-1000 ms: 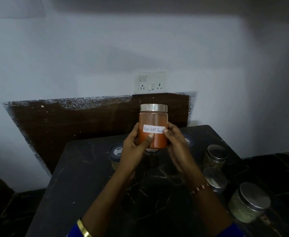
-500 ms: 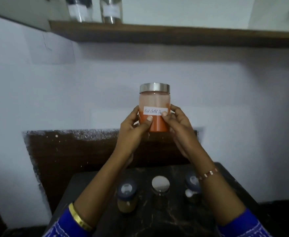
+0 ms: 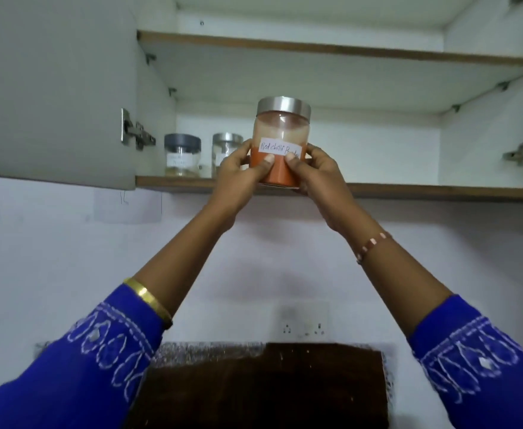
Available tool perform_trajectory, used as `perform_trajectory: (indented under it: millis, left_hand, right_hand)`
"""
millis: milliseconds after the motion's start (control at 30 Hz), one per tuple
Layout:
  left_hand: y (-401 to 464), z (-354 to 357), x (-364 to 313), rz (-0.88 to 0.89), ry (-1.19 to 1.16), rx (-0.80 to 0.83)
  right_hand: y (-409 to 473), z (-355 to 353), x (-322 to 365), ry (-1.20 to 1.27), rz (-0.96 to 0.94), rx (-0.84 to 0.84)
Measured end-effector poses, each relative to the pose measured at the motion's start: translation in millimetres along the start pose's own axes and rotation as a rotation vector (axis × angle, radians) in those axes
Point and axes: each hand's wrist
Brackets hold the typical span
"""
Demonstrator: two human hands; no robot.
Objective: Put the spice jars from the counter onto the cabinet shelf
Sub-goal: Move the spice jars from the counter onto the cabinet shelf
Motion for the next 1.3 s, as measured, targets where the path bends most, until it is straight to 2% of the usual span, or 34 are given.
perform_trajectory:
  millis: [133,300,500,567,700,767,867,1067,1300]
  left_hand:
    - [45,1,12,-0.038,0.055,-0.022]
    - [80,7,35,-0.095,0.125,-0.015]
    - [107,9,58,-0.06,0.344,0.039]
    - [116,10,66,-0.047,0.453,0.013]
    - [132,17,81,-0.087,0.497,-0.073]
    - [141,22,89,-0.11,0.626,-0.089]
    - [155,26,99,-0.162,0.832,-0.036]
    - [170,27,99,-0.208,0.899,0.139]
    - [163,28,91,-0.226,0.968,0.251]
  right_hand:
    - [38,4,-4,-0.126,-0.045,-0.058]
    - [71,7,-22,-0.238,-0.009,-0.038]
    - [98,6,-51,-0.33,0.042,-0.015]
    - [108,4,-58,-0.398,0.06,0.008]
    - [135,-3,-69,-0.466,0.112,0.002]
    - [146,-4,-76,-0.533,0.137,0.0]
    - [158,-4,-88,-0.7,0.113,-0.015]
    - [174,-7,-94,-0.823,0.198,0.07]
    - [166,-1,-89,-0.864,0.21,0.173]
Point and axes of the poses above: each hand's wrist, its own y-axis towards the middle knuckle, its own z-axis out of the palm, x = y × z, and after that the axes turned 6 degrees about y, right-handed
